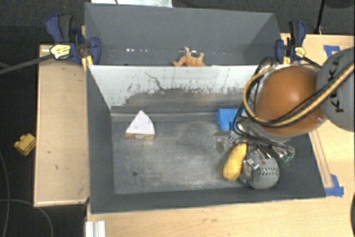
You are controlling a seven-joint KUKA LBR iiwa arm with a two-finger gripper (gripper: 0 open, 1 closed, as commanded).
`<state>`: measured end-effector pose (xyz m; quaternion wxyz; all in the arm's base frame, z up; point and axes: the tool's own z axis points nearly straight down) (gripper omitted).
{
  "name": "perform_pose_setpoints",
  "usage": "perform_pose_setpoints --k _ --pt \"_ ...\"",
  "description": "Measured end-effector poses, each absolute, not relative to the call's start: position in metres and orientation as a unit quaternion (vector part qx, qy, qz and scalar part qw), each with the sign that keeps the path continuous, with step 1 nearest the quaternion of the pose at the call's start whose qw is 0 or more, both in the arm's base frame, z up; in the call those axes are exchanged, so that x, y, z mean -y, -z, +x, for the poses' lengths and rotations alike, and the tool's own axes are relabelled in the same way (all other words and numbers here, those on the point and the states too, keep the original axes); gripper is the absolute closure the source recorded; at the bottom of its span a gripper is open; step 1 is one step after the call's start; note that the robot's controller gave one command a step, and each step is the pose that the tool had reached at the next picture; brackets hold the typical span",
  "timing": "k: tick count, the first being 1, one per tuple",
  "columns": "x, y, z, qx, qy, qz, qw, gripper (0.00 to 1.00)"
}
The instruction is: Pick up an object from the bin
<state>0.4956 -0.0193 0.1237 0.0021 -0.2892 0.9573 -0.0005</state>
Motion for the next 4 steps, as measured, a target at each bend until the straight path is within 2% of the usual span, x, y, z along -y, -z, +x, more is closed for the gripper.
perform_pose_setpoints --k 1,2,3,4 --pt "0.0315 -0.0963 0.5017 -0.929 0.000 -0.371 0.001 0.00" --pt "0.0349 -0.0903 0.5037 -0.927 0.000 -0.375 0.001 0.00" --pt "0.0349 -0.0905 0.5039 -0.928 -0.001 -0.373 0.001 1.00" --pt "0.0349 -0.0905 0.5038 -0.928 -0.001 -0.372 0.000 1.00"
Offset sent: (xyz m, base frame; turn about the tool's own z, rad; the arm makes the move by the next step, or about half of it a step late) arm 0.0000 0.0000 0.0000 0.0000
